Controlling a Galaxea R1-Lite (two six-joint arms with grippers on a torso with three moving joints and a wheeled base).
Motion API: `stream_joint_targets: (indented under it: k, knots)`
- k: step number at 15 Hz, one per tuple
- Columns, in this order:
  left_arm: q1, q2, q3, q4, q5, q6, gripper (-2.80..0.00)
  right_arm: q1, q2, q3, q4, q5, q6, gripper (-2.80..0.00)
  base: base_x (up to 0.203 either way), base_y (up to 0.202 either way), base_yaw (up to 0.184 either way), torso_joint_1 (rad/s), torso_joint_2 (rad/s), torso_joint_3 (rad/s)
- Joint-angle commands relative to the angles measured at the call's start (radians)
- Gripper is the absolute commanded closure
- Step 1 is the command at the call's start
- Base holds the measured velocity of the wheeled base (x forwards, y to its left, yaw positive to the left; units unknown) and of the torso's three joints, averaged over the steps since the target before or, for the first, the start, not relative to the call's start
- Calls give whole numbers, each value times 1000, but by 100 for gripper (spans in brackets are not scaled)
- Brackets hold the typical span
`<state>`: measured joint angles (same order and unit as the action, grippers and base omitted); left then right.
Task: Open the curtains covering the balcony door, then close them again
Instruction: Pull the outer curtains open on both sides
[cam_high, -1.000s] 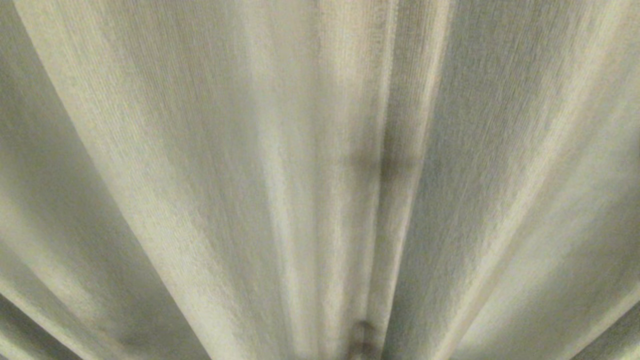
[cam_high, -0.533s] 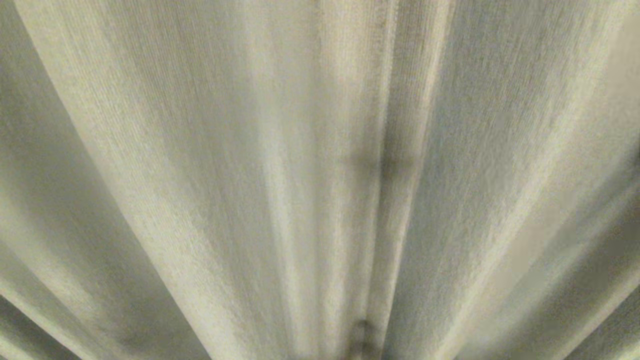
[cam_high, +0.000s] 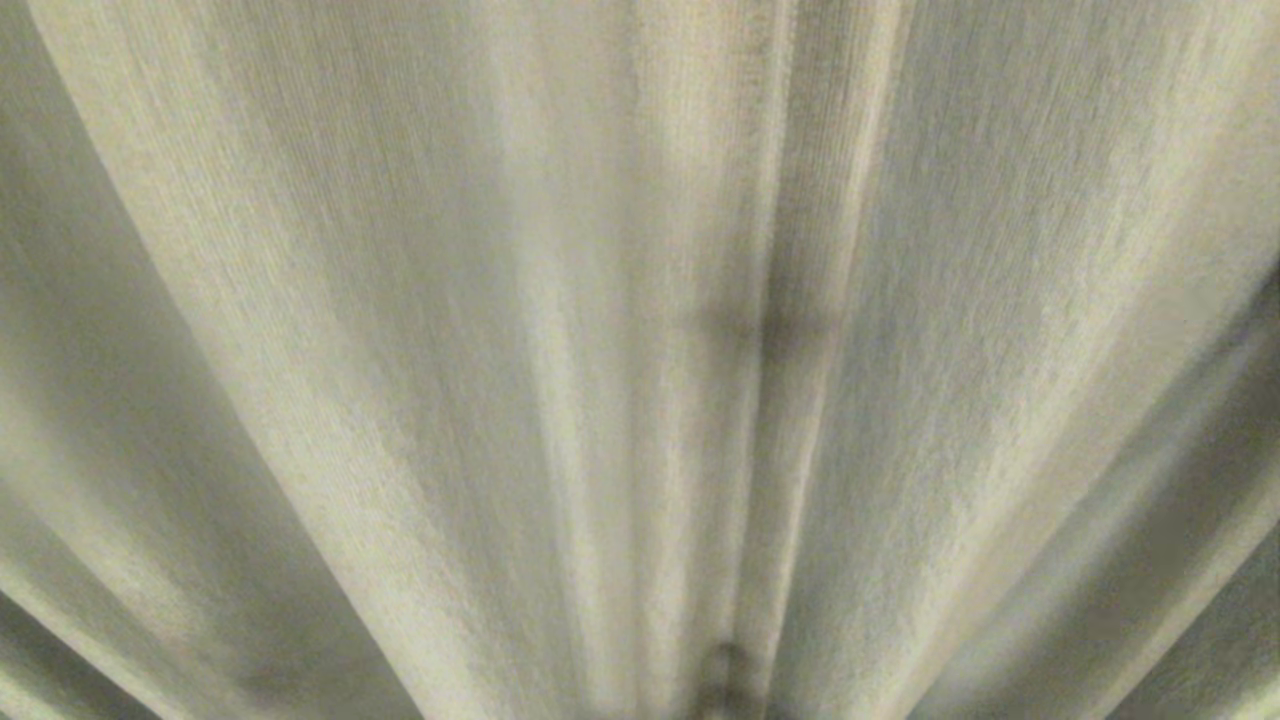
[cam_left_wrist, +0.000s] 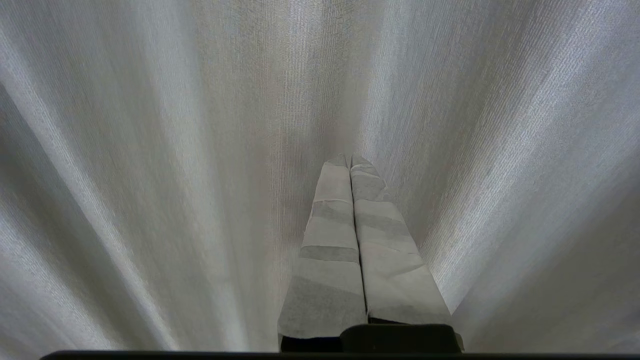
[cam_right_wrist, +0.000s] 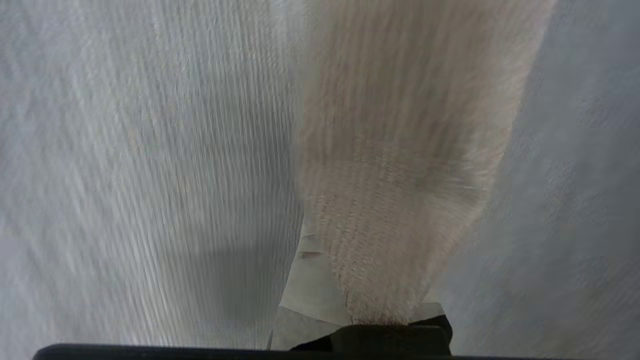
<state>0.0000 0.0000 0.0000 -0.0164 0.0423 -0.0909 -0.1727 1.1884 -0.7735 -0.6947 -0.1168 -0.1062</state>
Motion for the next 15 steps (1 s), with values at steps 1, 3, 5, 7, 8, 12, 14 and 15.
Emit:
stream_joint_targets:
  k: [1, 3, 5, 7, 8, 12, 14, 15]
  knots:
    - [0, 2, 0, 0, 1, -1, 0, -63, 43, -35, -6, -1, -1, 0, 0, 0, 0, 0, 0, 0]
    - [0, 0, 0, 0, 1, -1, 0, -142, 73, -62, -6, -1, 0, 0, 0, 0, 0, 0, 0, 0]
    - [0, 1, 0, 0, 1, -1, 0, -219, 107, -99, -4, 0, 1, 0, 0, 0, 0, 0, 0, 0]
    - [0, 1, 0, 0, 1, -1, 0, -287, 126, -131, 3, 10, 2, 0, 0, 0, 0, 0, 0, 0]
    - [0, 2, 0, 0, 1, -1, 0, -317, 128, -140, 5, 21, 2, 0, 0, 0, 0, 0, 0, 0]
    - [0, 0, 0, 0, 1, -1, 0, -450, 147, -146, 5, 60, 3, 0, 0, 0, 0, 0, 0, 0]
    - [0, 2, 0, 0, 1, -1, 0, -528, 174, -157, 1, 100, 3, 0, 0, 0, 0, 0, 0, 0]
    - [0, 1, 0, 0, 1, -1, 0, -566, 196, -177, 2, 110, 3, 0, 0, 0, 0, 0, 0, 0]
